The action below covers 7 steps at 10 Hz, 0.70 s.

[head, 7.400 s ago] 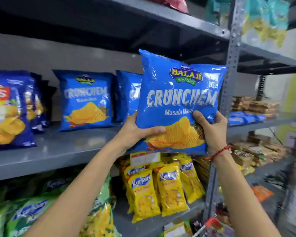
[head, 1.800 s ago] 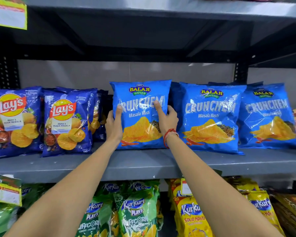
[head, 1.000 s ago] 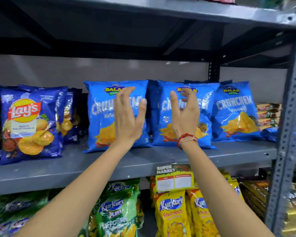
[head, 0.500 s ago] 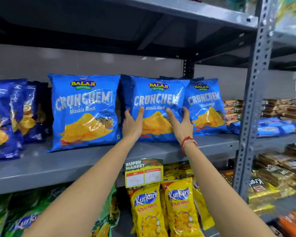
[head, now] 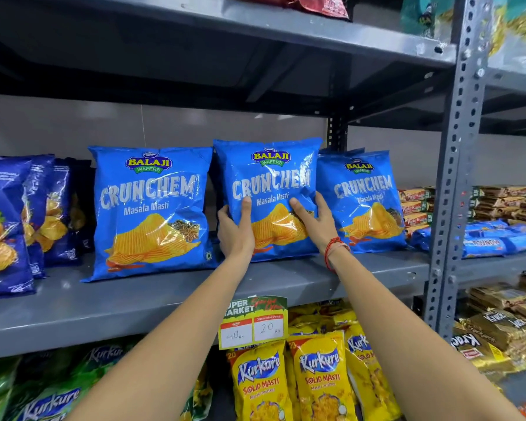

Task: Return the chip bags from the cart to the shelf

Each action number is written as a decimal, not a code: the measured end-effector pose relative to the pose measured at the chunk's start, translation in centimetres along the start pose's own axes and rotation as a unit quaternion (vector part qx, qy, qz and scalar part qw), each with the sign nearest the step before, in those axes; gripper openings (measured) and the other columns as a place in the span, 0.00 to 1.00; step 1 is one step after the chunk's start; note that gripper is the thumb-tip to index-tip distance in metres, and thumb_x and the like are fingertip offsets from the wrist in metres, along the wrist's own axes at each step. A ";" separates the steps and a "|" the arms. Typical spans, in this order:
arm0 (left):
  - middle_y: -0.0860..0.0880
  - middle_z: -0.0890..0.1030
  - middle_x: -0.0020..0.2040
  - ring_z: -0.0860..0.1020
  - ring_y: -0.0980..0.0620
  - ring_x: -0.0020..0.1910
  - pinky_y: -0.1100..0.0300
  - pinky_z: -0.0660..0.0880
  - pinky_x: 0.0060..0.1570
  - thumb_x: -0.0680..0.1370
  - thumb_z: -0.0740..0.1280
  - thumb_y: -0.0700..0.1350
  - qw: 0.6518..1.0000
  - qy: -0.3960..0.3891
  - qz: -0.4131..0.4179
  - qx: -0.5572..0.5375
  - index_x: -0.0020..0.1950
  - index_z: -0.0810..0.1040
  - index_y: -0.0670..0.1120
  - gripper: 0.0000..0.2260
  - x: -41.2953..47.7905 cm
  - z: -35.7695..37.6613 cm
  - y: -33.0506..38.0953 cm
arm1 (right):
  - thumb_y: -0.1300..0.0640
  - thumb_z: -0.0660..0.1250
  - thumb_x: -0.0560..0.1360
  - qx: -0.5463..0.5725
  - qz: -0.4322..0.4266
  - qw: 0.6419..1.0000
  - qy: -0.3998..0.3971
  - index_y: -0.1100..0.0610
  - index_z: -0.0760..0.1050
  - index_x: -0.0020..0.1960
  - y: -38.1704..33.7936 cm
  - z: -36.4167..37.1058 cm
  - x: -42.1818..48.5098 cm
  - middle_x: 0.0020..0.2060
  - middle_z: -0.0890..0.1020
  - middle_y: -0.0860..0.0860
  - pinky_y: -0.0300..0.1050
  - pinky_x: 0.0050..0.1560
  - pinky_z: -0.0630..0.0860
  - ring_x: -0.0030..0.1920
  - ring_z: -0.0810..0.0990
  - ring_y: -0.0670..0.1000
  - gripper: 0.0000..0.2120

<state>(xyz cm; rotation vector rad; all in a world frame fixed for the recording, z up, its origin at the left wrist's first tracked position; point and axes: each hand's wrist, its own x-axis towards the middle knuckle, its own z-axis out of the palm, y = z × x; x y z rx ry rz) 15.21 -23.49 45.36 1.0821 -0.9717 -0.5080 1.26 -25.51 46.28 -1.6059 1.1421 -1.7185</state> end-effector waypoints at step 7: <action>0.43 0.65 0.69 0.64 0.45 0.68 0.47 0.65 0.67 0.78 0.62 0.49 0.950 0.001 0.277 0.144 0.72 0.61 0.44 0.24 -1.4 -2.4 1.4 | 0.45 0.66 0.75 0.013 -0.110 0.976 0.186 0.56 0.70 0.64 -4.0 -2.6 -3.0 0.54 0.77 0.52 0.29 0.48 0.72 0.50 0.77 0.47 0.23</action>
